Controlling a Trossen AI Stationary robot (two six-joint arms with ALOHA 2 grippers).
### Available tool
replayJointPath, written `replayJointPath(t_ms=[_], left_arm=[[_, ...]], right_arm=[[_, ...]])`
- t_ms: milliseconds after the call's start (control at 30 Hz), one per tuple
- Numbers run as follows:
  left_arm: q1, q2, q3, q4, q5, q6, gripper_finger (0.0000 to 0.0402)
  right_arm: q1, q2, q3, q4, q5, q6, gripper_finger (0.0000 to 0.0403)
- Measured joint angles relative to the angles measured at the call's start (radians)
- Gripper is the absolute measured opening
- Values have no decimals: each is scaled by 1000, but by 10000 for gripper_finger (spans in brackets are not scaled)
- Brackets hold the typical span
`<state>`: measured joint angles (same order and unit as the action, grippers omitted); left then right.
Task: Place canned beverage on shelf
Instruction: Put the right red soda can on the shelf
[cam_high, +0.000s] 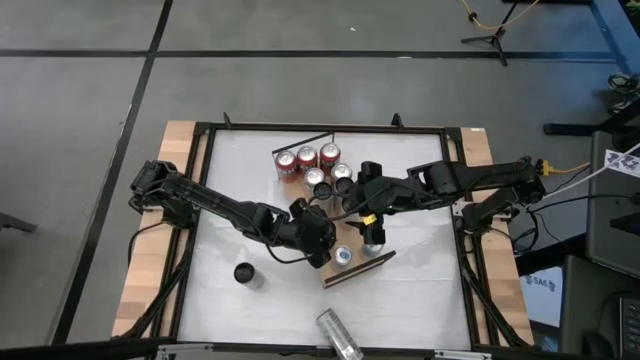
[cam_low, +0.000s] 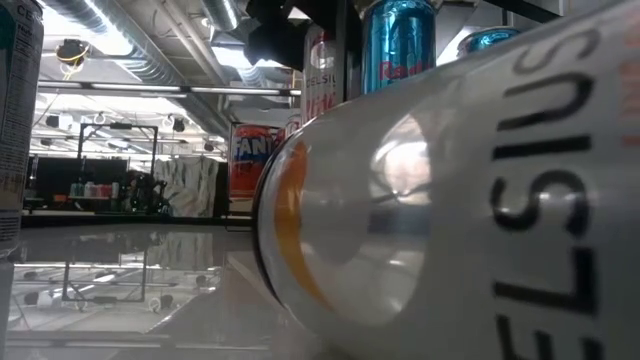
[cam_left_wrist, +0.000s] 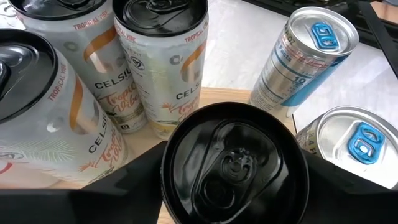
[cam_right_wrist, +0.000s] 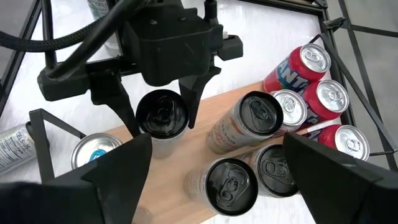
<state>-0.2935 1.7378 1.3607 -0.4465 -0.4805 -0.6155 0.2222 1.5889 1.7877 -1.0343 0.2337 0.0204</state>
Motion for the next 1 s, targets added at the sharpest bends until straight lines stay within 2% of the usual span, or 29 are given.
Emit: replayJointPath(t_ms=[367,633,800,1000], left_arm=[[0,2,-4,-1,24,-7,345],[-1,-47,-4,-32,37,5,353],[-2,-97,-2,-39,60,50,351],[-4,-171,-2,-69,88,69,349]], right_arm=[[0,1,0,0,0,0,358],[0,1,0,20,-3,0,358],[0,1,0,68,-50,2,358],[0,15,0,136,-71,82,358]])
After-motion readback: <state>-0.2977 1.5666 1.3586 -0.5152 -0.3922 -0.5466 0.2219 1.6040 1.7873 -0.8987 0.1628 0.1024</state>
